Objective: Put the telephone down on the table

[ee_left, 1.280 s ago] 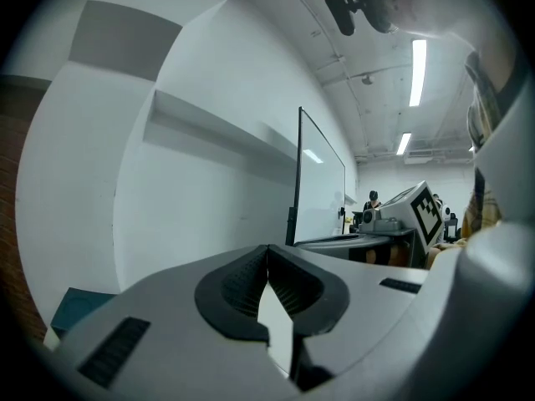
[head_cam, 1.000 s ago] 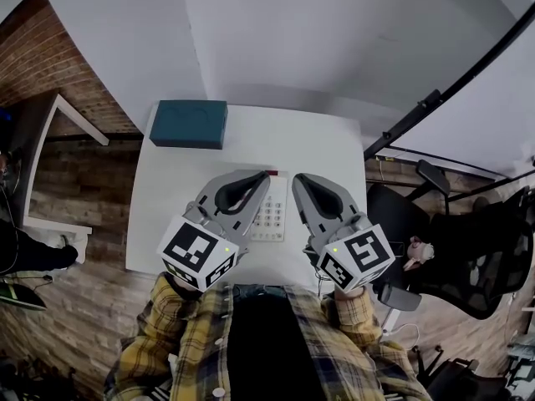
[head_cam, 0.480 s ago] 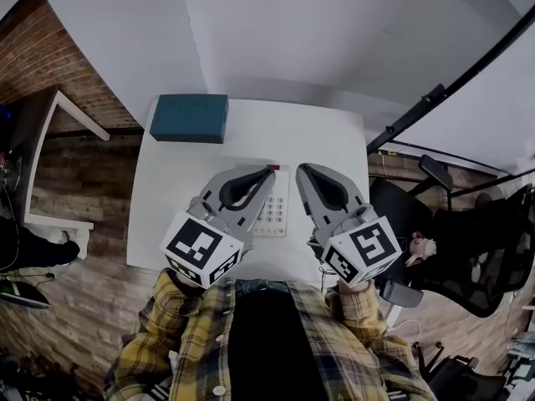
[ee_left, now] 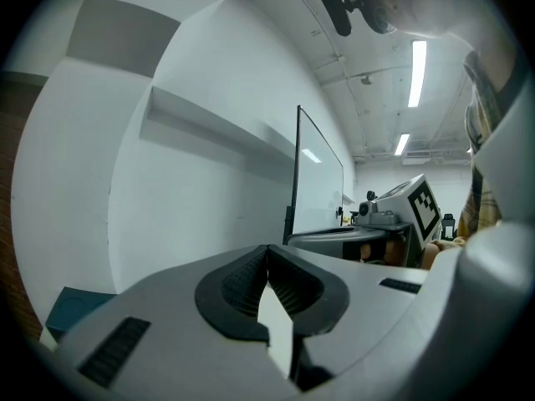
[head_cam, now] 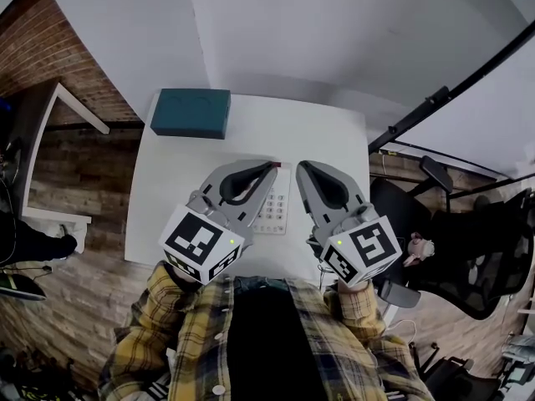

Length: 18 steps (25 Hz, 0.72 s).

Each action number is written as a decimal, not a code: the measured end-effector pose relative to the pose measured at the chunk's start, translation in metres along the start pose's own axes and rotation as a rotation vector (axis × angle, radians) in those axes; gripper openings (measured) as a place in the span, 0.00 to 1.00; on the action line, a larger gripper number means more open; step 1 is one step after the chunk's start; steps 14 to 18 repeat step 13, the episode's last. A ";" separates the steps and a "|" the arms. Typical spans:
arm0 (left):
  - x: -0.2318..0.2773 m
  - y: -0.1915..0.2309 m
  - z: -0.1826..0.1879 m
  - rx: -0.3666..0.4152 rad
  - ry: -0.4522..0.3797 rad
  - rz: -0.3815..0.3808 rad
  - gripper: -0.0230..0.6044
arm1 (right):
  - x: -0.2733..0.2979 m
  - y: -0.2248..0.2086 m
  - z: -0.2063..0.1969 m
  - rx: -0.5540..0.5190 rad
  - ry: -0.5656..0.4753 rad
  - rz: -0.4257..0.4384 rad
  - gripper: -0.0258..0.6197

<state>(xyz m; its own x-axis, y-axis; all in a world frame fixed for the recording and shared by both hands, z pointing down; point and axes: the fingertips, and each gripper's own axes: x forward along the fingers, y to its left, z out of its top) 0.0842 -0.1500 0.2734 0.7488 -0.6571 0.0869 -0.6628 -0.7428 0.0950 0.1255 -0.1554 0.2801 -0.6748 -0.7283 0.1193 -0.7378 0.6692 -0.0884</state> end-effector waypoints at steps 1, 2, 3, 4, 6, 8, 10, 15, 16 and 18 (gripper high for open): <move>0.000 0.001 0.001 -0.001 -0.003 0.002 0.06 | 0.000 0.000 0.000 0.000 0.002 -0.001 0.08; 0.000 0.001 0.002 -0.006 -0.007 0.003 0.06 | -0.001 0.000 0.000 0.000 0.002 -0.001 0.08; 0.000 0.002 0.002 -0.014 -0.012 0.003 0.06 | -0.001 0.000 -0.001 0.001 0.002 -0.001 0.08; -0.001 0.002 0.003 -0.022 -0.015 0.003 0.06 | -0.001 -0.001 -0.001 0.002 0.001 -0.002 0.08; -0.001 0.002 0.003 -0.031 -0.015 0.001 0.06 | -0.002 -0.001 -0.001 0.005 0.001 -0.003 0.08; 0.000 0.001 0.003 -0.019 -0.010 0.000 0.06 | -0.001 0.000 -0.002 0.006 0.003 -0.004 0.08; 0.000 0.001 0.003 -0.007 -0.012 0.002 0.06 | -0.001 0.000 -0.002 0.006 0.007 -0.006 0.08; 0.001 0.000 0.005 -0.006 -0.019 0.003 0.06 | -0.002 -0.001 -0.004 0.010 0.012 -0.007 0.08; 0.001 0.000 0.005 -0.006 -0.019 0.003 0.06 | -0.002 -0.001 -0.004 0.010 0.012 -0.007 0.08; 0.001 0.000 0.005 -0.006 -0.019 0.003 0.06 | -0.002 -0.001 -0.004 0.010 0.012 -0.007 0.08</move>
